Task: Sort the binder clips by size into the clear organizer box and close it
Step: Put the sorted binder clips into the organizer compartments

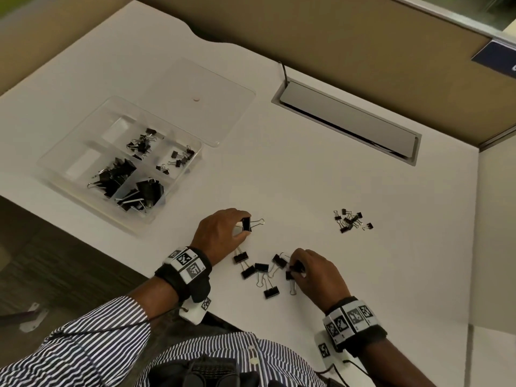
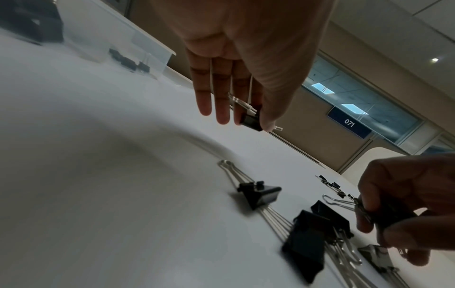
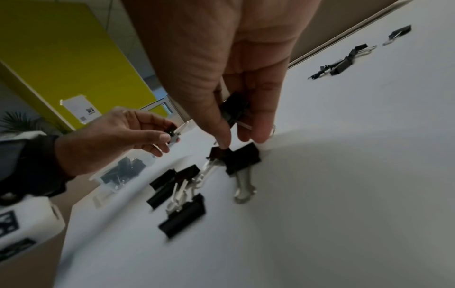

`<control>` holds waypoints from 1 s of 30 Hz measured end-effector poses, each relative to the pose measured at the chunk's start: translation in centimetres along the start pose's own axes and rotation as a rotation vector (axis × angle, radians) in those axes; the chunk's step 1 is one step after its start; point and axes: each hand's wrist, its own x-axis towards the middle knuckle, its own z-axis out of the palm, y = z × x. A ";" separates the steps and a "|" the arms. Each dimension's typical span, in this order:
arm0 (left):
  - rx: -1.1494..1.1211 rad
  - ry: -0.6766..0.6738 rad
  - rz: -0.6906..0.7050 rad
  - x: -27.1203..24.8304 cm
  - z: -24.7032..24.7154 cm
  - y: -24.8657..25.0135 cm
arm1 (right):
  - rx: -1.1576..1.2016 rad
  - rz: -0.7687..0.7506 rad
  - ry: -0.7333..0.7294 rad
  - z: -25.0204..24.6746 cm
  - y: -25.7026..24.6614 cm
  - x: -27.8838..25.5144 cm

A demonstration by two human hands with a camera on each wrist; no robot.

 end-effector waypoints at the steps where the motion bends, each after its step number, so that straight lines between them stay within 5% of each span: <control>1: -0.007 -0.003 0.000 0.0 -0.1 -0.3 | 0.015 0.032 0.018 0.1 -0.2 0.0; 21: -0.065 -0.132 0.082 0.6 -3.6 -4.1 | -0.205 0.055 0.077 2.6 -5.0 2.9; 30: -0.079 -0.081 0.084 0.7 -5.8 -4.9 | -0.096 0.252 0.069 0.9 -5.9 7.4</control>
